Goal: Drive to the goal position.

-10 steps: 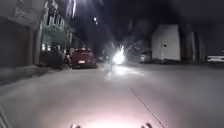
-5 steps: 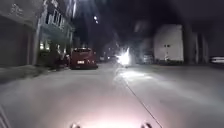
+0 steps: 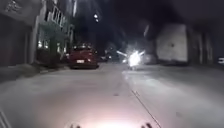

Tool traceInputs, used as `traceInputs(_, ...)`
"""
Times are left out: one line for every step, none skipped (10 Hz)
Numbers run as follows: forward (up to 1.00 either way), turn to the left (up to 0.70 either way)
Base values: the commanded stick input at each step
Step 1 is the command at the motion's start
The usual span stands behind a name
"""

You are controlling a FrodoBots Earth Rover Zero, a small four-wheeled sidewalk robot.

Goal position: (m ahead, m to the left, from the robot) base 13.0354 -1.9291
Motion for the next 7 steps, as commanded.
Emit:
traceInputs(0.85, 0.00)
traceInputs(0.85, 0.00)
traceInputs(0.85, 0.00)
traceInputs(0.85, 0.00)
traceInputs(0.85, 0.00)
traceInputs(0.85, 0.00)
traceInputs(0.85, 0.00)
